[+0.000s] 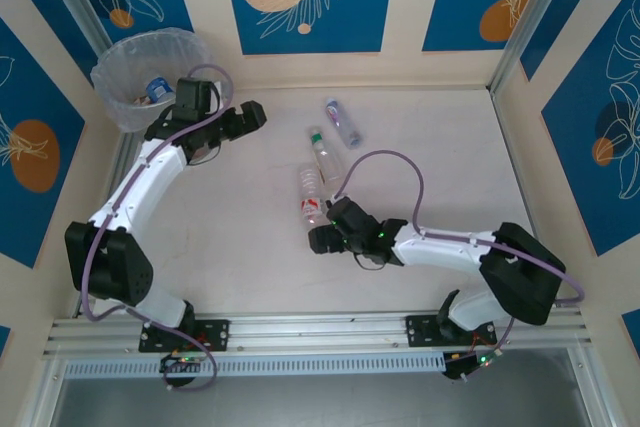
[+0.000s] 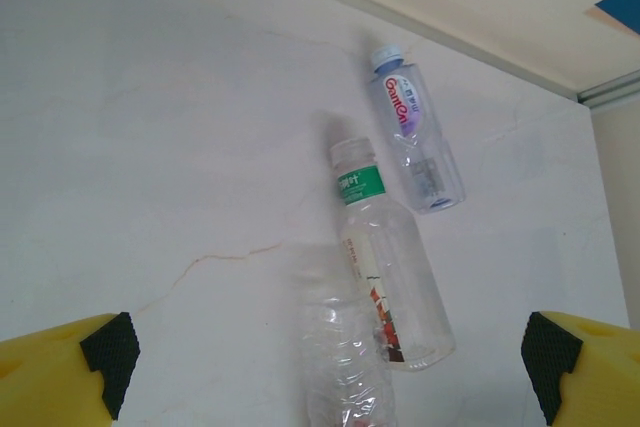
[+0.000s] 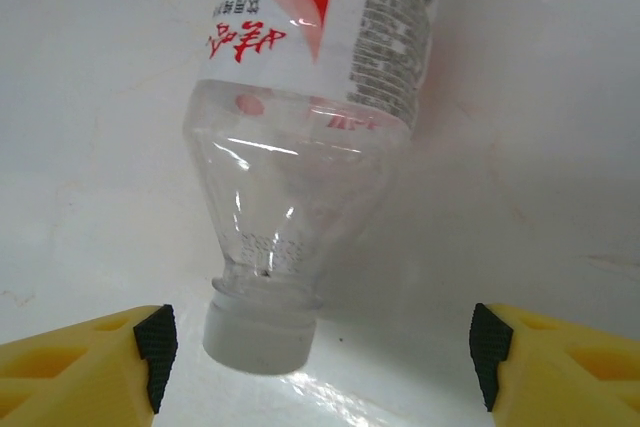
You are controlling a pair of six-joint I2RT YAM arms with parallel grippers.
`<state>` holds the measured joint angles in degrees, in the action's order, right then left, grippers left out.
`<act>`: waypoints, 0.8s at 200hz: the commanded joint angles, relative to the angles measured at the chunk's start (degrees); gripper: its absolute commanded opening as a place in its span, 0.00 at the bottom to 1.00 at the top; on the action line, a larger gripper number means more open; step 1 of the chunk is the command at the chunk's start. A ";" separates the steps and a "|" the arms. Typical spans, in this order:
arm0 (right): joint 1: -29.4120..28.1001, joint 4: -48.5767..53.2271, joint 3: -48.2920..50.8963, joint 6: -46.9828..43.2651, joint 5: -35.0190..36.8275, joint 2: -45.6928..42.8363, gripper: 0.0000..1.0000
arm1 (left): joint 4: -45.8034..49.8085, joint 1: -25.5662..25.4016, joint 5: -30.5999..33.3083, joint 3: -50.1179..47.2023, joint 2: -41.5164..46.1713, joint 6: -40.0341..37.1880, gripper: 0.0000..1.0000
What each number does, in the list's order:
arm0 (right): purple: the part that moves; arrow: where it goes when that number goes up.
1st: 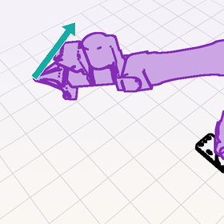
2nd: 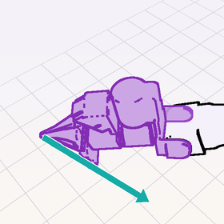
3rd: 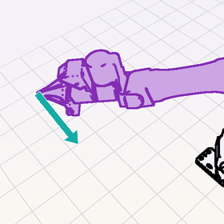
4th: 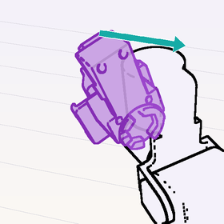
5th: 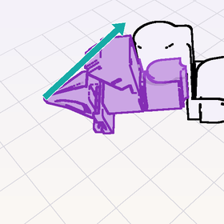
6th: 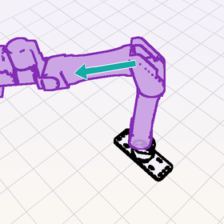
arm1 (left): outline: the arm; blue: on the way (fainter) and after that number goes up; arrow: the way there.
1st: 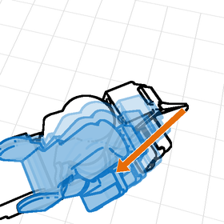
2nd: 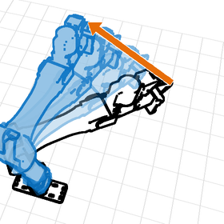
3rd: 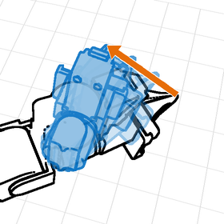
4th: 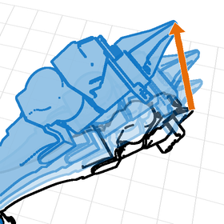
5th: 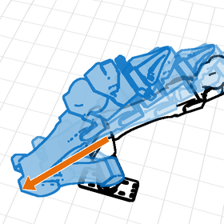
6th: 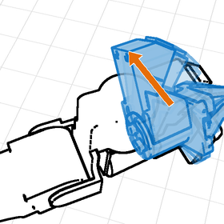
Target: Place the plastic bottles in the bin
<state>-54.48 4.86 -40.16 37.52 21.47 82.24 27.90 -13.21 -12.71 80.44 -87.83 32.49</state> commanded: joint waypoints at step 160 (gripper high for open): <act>3.11 -1.27 -1.63 -18.09 -8.18 1.28 0.25 | -12.22 -3.55 2.80 -12.62 10.08 -22.70 0.99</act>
<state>-54.94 5.82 -43.33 27.81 20.29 88.84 24.29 -14.24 -10.20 71.83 -82.65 20.43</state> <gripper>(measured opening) 0.310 0.994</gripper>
